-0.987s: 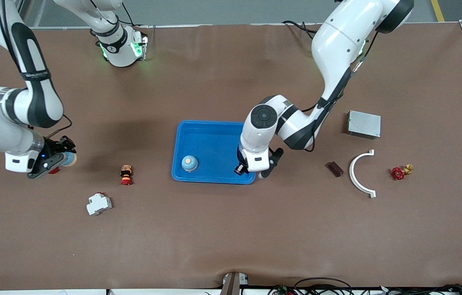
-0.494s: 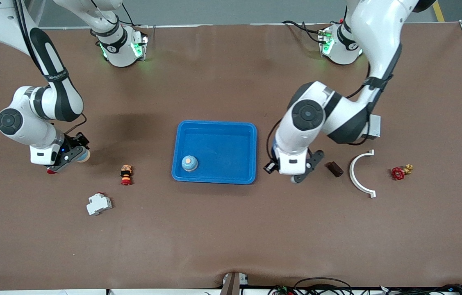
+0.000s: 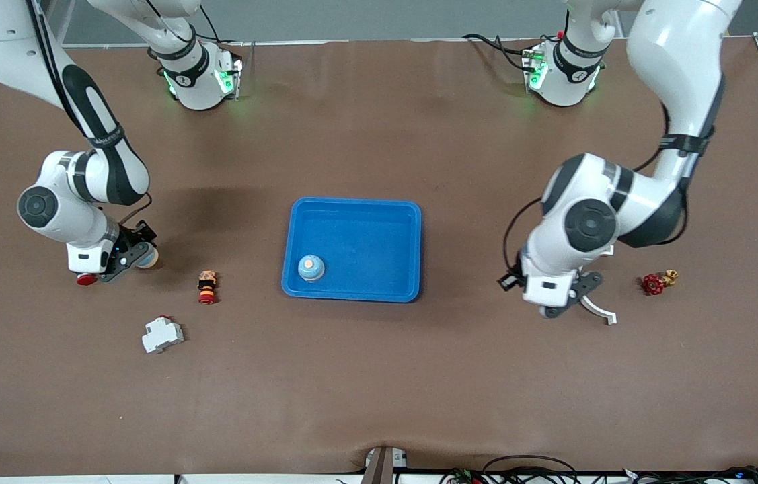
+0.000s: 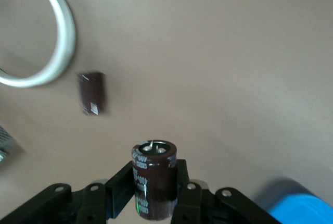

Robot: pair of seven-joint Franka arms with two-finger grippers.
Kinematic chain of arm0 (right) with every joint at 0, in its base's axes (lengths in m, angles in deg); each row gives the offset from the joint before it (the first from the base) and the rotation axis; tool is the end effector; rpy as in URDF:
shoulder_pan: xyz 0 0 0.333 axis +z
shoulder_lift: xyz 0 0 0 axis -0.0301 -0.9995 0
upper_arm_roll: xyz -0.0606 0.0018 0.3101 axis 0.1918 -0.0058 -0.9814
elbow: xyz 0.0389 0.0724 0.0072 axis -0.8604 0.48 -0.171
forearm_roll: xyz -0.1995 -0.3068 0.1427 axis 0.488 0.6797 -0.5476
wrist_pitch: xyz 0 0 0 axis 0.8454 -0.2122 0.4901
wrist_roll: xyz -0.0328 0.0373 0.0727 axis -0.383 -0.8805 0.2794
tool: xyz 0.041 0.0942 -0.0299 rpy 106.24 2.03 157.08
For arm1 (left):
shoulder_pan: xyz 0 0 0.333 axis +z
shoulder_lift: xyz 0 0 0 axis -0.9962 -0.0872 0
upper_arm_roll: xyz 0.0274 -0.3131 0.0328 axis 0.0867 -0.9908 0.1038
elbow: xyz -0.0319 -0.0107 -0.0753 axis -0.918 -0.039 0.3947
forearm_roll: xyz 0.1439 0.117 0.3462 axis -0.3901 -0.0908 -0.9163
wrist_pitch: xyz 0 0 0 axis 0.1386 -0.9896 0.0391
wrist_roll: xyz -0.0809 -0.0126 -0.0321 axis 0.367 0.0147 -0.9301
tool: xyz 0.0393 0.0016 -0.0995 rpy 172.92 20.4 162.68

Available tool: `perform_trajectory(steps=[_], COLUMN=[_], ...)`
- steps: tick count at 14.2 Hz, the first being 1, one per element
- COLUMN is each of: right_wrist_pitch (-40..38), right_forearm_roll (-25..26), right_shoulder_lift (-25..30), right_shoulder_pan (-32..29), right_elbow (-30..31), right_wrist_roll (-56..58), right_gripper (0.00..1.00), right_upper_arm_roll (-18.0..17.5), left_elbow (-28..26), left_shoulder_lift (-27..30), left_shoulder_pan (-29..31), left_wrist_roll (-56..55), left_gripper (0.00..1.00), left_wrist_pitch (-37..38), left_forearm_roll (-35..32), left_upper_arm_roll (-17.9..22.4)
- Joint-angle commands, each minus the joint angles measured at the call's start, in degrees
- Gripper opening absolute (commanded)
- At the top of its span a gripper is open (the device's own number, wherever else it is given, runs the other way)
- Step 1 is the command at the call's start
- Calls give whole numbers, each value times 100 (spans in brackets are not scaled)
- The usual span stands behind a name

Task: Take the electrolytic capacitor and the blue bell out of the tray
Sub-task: 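Carry the capacitor toward the arc while the right gripper sets the bell down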

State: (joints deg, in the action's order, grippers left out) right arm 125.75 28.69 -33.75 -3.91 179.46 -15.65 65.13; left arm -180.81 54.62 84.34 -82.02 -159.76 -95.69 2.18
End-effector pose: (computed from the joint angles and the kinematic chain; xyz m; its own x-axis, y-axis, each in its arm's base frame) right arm 0.5300 -0.0718 0.1828 0.7374 0.6679 -0.1007 0.6691 -0.7427 -0.0269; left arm 0.6347 -0.2117 0.3321 0.8337 0.5469 -0.0760 0.5433 -0.8371 -0.0640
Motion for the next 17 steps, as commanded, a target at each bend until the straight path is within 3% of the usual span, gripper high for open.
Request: perform_trajectory(steps=[1, 2, 3, 5, 9, 11, 14, 17], right_wrist_pitch=[55, 37, -33, -243, -1393, -1868, -2020, -2020], right_forearm_roll=[108, 108, 108, 100, 47, -32, -680, -762], right_shoulder_lift=[-156, -218, -219, -53, 650, 879, 1038, 846], right_shoulder_pan=[-34, -42, -34, -7, 440, 668, 1842, 3170], right_elbow=[-111, -207, -243, -252, -708, -910, -1035, -1463], right_wrist_roll=[72, 72, 63, -24, -164, -812, -3415, -6247], right_gripper=[21, 21, 28, 100, 100, 100, 100, 100], right_upper_arm_roll=[-10, -10, -10, -10, -19, -63, -63, -63], left_elbow=[-241, -293, -363, -443, -452, -487, -609, -732], left_shoulder_lift=[121, 112, 112, 95, -28, -46, -37, -11], left_shoulder_pan=[416, 600, 776, 1093, 1314, 1314, 1515, 1674], left_wrist_roll=[500, 745, 1061, 1589, 1890, 1890, 1978, 2390], left_gripper=[0, 0, 0, 0, 0, 0, 0, 0], left_wrist_pitch=[99, 99, 99, 99, 81, 81, 81, 81], left_forearm_roll=[84, 84, 84, 75, 5, -4, -22, -145], left_upper_arm_roll=[-60, -60, -68, -60, -60, -25, -7, -7])
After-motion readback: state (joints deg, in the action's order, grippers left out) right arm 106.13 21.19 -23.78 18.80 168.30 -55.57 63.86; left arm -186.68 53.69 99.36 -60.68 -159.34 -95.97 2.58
